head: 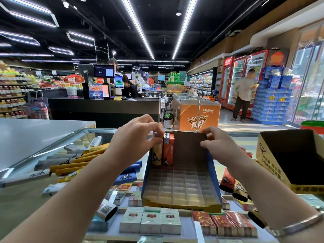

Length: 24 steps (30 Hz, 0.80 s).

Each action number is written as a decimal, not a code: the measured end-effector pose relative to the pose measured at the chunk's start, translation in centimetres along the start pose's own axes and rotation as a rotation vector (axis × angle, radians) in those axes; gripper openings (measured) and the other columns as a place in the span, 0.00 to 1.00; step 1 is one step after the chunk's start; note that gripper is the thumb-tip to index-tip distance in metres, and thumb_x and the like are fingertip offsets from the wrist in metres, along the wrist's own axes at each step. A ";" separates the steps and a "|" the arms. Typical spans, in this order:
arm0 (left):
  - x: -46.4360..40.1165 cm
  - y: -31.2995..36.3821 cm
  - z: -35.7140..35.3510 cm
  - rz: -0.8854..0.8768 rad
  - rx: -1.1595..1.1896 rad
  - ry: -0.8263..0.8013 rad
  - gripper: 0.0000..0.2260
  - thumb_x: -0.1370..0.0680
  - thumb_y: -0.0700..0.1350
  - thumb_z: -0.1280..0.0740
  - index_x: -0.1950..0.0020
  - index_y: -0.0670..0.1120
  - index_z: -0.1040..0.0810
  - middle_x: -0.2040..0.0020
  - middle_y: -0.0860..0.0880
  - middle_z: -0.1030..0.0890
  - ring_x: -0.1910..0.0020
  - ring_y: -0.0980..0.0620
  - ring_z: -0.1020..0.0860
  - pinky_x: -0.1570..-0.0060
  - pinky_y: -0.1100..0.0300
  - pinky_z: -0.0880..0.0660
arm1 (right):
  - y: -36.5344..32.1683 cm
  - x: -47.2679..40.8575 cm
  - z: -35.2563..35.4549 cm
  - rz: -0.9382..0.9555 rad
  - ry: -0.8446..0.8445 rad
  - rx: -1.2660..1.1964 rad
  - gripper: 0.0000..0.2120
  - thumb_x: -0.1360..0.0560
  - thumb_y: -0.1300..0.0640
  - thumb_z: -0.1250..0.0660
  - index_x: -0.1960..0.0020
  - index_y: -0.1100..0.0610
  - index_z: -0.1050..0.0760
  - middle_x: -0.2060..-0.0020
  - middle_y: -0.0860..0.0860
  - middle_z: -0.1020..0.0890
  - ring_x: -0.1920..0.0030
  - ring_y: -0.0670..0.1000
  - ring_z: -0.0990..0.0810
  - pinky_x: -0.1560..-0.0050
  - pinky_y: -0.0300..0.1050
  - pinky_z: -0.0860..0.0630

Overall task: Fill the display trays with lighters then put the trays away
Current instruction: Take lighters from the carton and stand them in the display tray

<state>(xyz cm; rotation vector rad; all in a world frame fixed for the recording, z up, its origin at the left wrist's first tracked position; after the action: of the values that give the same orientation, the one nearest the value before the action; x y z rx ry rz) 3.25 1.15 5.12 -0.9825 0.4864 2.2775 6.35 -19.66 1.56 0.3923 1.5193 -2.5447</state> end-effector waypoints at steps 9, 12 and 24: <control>0.1 -0.9 -0.9 0.100 0.200 -0.010 0.02 0.30 0.41 0.28 0.58 0.45 0.17 0.60 0.51 0.23 0.61 0.55 0.23 0.59 0.53 0.22 | 0.1 -0.1 0.1 -0.004 -0.002 0.005 0.14 0.24 0.67 0.41 0.56 0.48 0.31 0.56 0.50 0.25 0.57 0.47 0.26 0.77 0.27 0.32; 0.0 -1.1 -1.1 0.108 0.214 -0.059 0.02 0.30 0.42 0.28 0.60 0.49 0.19 0.58 0.53 0.24 0.59 0.55 0.23 0.58 0.52 0.22 | 0.0 0.0 0.2 0.000 0.002 0.015 0.14 0.25 0.67 0.41 0.57 0.47 0.31 0.56 0.51 0.25 0.57 0.47 0.26 0.72 0.31 0.31; 0.8 -2.0 -3.4 0.368 0.431 -0.320 0.23 0.27 0.43 0.30 0.36 0.53 0.35 0.52 0.57 0.26 0.61 0.64 0.24 0.68 0.72 0.28 | -1.1 0.5 5.6 0.103 0.316 0.378 0.04 0.25 0.57 0.36 0.57 0.56 0.26 0.63 0.52 0.22 0.63 0.50 0.24 0.60 0.50 0.23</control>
<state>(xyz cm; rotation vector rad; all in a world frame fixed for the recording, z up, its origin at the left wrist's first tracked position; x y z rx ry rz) 5.87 1.14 2.11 -0.3259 1.0277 2.4314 4.74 -24.06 4.91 0.9329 1.0513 -2.7803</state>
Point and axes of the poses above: each hand's wrist, its own x-axis away from the middle knuckle, its own z-axis out of the back of the hand, y = z × x, the point moved 4 cm from there along -x, towards the middle knuckle
